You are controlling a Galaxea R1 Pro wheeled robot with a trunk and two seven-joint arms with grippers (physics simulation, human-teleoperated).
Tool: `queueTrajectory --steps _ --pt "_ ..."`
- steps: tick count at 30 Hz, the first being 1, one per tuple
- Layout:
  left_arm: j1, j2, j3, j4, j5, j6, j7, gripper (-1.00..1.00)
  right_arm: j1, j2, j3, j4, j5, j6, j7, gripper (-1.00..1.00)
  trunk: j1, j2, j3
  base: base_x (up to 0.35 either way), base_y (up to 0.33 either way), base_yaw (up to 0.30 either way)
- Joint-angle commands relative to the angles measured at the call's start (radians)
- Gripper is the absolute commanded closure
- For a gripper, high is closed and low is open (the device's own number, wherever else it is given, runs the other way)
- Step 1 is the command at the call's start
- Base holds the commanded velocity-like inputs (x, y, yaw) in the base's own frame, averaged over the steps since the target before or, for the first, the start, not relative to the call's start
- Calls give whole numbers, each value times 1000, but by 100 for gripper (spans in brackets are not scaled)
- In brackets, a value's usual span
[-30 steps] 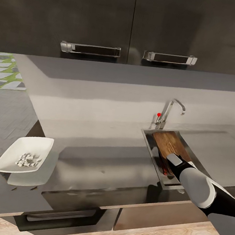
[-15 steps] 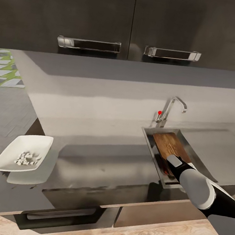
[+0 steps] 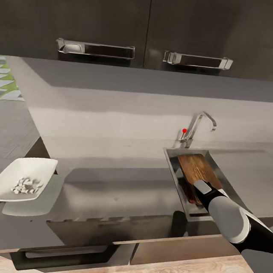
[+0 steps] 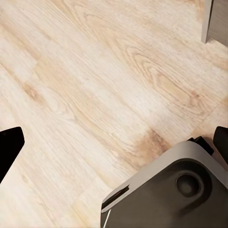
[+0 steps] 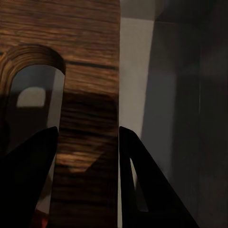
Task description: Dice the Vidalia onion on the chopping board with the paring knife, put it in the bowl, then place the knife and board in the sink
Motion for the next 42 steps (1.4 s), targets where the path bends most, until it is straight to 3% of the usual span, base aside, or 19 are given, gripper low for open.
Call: queueTrajectory --steps 1,42 --pt "-2 -1 -8 3 4 -3 3 -100 -1 0 4 0 -9 -7 -1 100 1 -2 -2 1 -1 0" --pt "-2 -1 -8 3 4 -3 1 -100 -1 4 6 2 -9 -7 2 100 1 -2 -9 18 11 0"
